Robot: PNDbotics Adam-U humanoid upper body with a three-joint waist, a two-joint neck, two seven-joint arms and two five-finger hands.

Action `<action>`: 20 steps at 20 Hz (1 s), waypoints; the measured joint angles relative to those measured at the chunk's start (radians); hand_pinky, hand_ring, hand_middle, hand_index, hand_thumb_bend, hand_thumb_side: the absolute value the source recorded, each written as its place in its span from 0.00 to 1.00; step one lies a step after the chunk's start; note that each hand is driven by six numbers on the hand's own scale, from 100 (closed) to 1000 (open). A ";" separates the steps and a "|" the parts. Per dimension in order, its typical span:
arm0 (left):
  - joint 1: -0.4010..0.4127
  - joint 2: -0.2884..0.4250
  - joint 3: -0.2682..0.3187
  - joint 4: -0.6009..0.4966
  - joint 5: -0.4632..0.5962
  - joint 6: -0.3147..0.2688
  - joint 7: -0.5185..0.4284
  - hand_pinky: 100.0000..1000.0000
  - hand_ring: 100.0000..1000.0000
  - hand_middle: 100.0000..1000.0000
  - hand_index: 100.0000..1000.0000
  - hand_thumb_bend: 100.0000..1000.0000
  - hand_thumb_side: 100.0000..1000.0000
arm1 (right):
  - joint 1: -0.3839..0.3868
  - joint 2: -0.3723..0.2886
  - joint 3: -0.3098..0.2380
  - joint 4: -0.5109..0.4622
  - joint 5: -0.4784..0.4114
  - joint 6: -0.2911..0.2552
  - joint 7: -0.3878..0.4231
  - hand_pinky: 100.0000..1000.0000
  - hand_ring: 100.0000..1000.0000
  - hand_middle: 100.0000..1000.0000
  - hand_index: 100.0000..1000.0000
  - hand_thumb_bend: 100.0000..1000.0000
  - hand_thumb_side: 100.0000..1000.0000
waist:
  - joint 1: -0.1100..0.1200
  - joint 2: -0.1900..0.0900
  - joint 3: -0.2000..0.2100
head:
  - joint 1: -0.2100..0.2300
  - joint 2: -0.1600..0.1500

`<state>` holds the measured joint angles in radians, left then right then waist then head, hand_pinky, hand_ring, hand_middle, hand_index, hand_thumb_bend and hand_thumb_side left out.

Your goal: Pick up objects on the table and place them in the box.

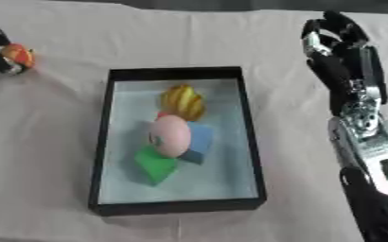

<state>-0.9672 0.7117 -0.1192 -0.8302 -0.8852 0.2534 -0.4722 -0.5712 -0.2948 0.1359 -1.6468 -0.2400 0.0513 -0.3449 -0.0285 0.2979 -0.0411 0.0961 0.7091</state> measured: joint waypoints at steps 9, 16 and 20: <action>0.000 -0.003 -0.017 -0.054 0.009 -0.020 -0.024 0.70 0.76 0.69 0.57 0.12 0.02 | 0.000 0.000 0.000 0.000 0.000 0.000 0.000 0.78 0.75 0.74 0.81 0.14 0.22 | 0.002 0.000 0.002 | -0.006 0.000; 0.008 0.054 -0.072 -0.267 0.045 -0.047 -0.054 0.69 0.74 0.67 0.54 0.17 0.00 | 0.001 0.000 0.000 0.000 0.000 0.000 0.001 0.78 0.75 0.74 0.81 0.14 0.22 | 0.012 -0.001 0.007 | -0.021 0.001; 0.061 0.120 -0.112 -0.539 0.109 -0.039 -0.064 0.68 0.73 0.66 0.54 0.15 0.00 | 0.005 -0.001 0.000 0.000 0.001 0.000 0.000 0.78 0.75 0.74 0.81 0.14 0.22 | 0.019 -0.001 0.010 | -0.023 0.002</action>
<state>-0.9064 0.8321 -0.2311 -1.3694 -0.7757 0.2141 -0.5361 -0.5658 -0.2961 0.1360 -1.6470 -0.2393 0.0508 -0.3446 -0.0099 0.2968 -0.0315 0.0727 0.7113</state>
